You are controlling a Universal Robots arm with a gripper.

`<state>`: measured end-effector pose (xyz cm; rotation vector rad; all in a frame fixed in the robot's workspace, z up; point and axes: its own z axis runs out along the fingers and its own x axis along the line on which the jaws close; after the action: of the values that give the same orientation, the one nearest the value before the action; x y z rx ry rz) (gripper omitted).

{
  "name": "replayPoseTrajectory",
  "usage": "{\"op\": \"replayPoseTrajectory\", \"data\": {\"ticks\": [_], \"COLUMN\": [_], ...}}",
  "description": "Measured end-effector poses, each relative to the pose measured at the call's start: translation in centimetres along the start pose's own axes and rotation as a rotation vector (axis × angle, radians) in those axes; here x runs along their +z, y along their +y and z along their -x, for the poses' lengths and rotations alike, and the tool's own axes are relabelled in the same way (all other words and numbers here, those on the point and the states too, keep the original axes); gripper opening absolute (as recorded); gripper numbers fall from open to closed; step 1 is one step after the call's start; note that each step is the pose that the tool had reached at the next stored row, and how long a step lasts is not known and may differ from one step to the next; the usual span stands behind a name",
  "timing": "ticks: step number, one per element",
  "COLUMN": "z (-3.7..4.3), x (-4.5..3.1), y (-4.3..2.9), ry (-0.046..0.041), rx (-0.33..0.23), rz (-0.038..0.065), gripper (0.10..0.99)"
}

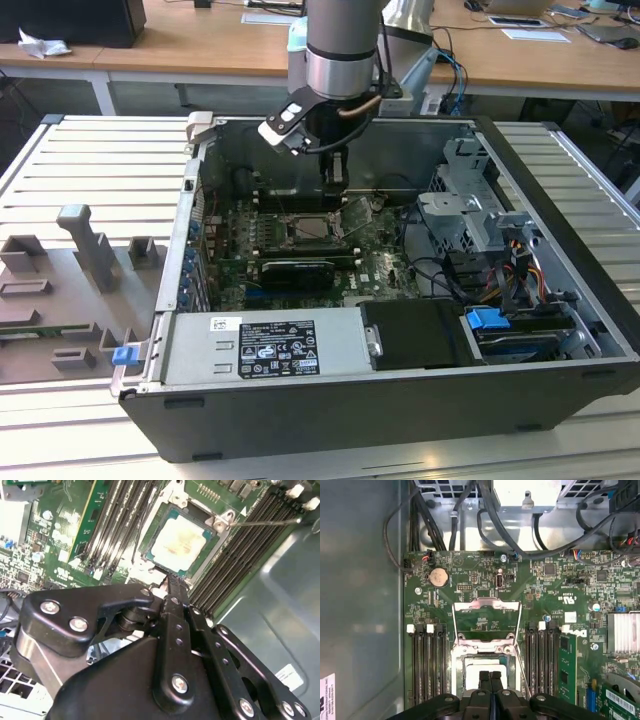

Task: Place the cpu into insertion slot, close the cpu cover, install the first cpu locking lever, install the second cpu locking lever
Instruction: 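Close the cpu cover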

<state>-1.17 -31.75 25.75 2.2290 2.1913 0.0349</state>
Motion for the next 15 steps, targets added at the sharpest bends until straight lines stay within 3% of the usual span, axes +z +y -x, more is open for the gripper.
{"op": "replayPoseTrajectory", "data": {"ticks": [2, 3, 6, 11, 15], "z": [-0.02, -0.02, -0.04, -0.05, -0.07], "x": [0.05, 0.06, -0.52, -0.57, -0.51], "y": [1.15, 1.34, 1.50, 1.73, 2.65], "ry": [0.0003, 0.0006, 0.0013, 0.0015, 0.0026], "rx": [-0.009, -0.014, -0.035, -0.036, -0.081], "rz": [-0.001, -0.001, -0.001, -0.001, -0.001], "gripper": [0.106, 0.106, 0.106, 0.106, 0.106]}}
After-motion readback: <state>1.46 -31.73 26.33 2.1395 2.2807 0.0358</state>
